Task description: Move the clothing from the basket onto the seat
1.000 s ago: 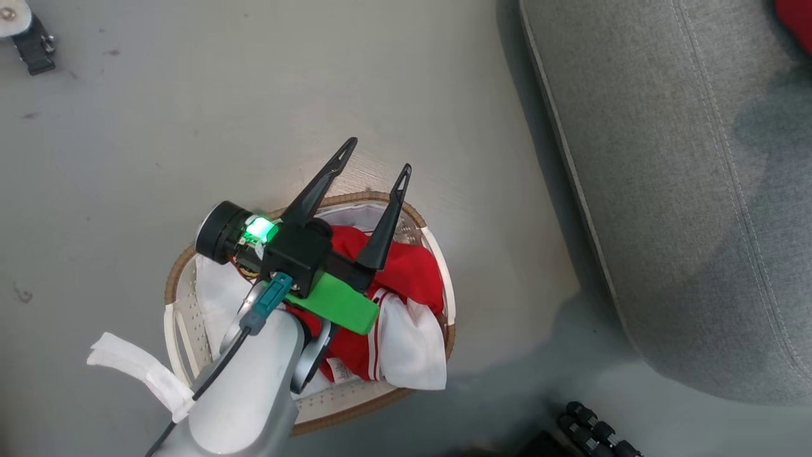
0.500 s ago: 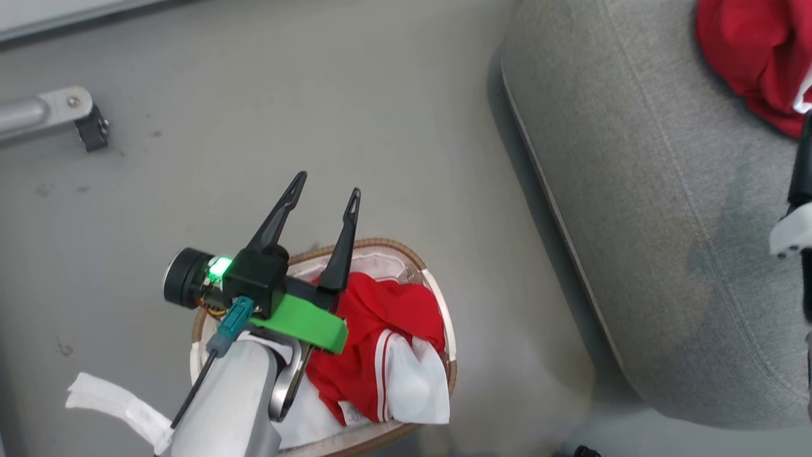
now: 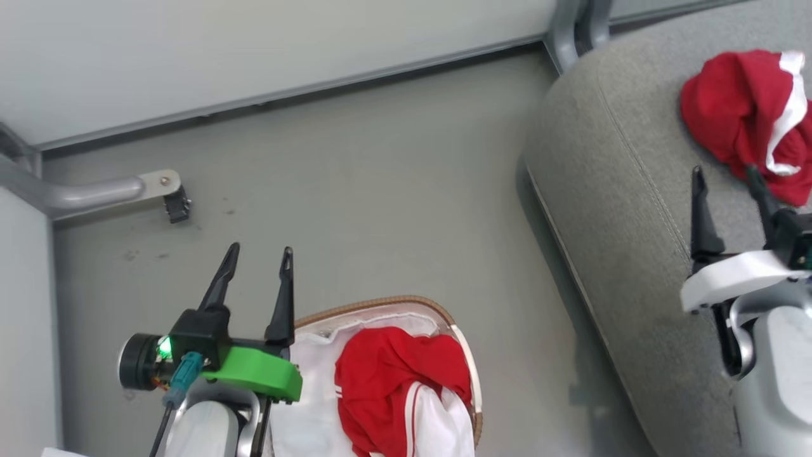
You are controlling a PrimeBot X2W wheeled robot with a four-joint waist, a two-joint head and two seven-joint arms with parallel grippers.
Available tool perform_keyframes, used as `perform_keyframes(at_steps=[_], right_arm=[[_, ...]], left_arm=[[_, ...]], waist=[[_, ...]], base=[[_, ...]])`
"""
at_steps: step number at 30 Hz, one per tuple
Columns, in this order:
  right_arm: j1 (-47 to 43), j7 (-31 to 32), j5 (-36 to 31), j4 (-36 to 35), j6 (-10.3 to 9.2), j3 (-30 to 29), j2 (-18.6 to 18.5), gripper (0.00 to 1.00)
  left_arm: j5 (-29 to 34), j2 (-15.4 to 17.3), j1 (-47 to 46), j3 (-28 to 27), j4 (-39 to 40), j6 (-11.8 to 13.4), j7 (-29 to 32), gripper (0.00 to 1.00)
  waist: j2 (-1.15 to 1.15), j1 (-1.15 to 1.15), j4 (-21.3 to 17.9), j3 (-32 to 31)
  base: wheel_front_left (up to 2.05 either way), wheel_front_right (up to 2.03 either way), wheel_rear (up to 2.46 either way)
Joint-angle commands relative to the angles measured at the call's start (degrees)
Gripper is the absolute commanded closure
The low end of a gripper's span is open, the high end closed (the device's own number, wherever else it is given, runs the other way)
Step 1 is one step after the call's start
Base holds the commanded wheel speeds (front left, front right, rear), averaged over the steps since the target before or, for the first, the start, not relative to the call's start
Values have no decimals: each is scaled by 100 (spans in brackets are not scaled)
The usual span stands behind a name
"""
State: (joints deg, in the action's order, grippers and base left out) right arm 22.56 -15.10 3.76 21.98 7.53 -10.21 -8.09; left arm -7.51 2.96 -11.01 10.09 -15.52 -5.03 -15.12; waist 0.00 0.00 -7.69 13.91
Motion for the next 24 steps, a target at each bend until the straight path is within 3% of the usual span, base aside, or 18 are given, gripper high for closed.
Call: perform_keyframes(at_steps=[1, 11, 24], right_arm=[[-168, -9, 38, -18, -8, 84, 33, 0], [-621, -9, 205, -31, -8, 980, 220, 0], [-1333, -9, 362, -68, -8, 1175, 420, 0]], left_arm=[[-14, -1, 147, -67, -25, 40, -5, 0], [-12, 0, 521, -635, -82, 205, -5, 0], [-167, -1, 1219, -962, -25, 175, -5, 0]], waist=[[0, 0, 442, -459], [0, 0, 774, -873], [0, 0, 768, -1258]], base=[[0, 0, 0], [0, 0, 0], [0, 0, 0]])
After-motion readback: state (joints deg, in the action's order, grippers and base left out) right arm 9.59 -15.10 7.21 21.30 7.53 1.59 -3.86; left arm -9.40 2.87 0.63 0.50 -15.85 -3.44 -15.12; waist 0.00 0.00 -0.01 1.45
